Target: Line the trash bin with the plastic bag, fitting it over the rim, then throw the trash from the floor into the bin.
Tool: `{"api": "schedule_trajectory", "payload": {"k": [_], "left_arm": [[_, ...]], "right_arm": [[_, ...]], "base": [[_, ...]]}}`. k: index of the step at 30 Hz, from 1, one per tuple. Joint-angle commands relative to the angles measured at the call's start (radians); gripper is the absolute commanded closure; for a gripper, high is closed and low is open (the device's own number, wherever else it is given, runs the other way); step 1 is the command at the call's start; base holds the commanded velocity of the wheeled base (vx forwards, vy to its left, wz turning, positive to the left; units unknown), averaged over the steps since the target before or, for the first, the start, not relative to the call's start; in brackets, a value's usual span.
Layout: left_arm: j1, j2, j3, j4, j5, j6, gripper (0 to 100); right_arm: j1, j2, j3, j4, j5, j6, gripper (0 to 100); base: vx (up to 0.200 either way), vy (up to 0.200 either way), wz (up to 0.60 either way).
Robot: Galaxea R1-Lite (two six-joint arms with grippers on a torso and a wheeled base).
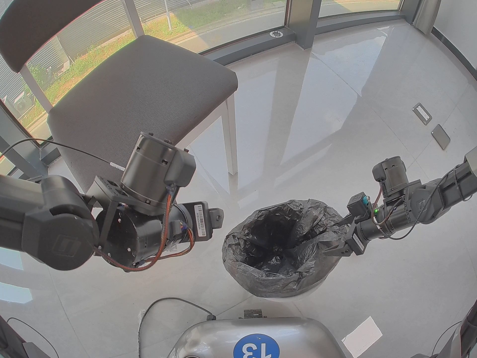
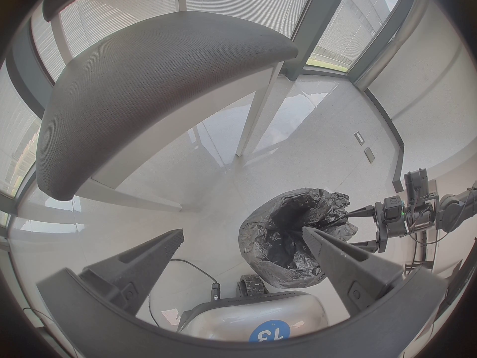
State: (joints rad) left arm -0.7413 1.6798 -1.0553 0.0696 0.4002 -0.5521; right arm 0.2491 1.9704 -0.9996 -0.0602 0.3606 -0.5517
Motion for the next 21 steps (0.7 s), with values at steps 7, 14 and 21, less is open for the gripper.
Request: {"api": "schedule_trajectory", "payload": {"k": [7, 14, 21], "left_arm": [[0.002, -0.003, 0.001, -0.001, 0.003, 0.000, 0], [0.003, -0.008, 0.003, 0.001, 0.006, -0.002, 0], [0.014, -0.015, 0.003, 0.001, 0.008, -0.002, 0]], "right_arm": [[-0.001, -0.001, 0.004, -0.001, 0.000, -0.004, 100], [0.001, -0.010, 0.032, 0.000, 0.000, -0.007, 100], [-0.002, -0.070, 0.081, 0.000, 0.000, -0.017, 100]], "base": [[0.000, 0.000, 0.00], [0.000, 0.000, 0.00], [0.000, 0.000, 0.00]]}}
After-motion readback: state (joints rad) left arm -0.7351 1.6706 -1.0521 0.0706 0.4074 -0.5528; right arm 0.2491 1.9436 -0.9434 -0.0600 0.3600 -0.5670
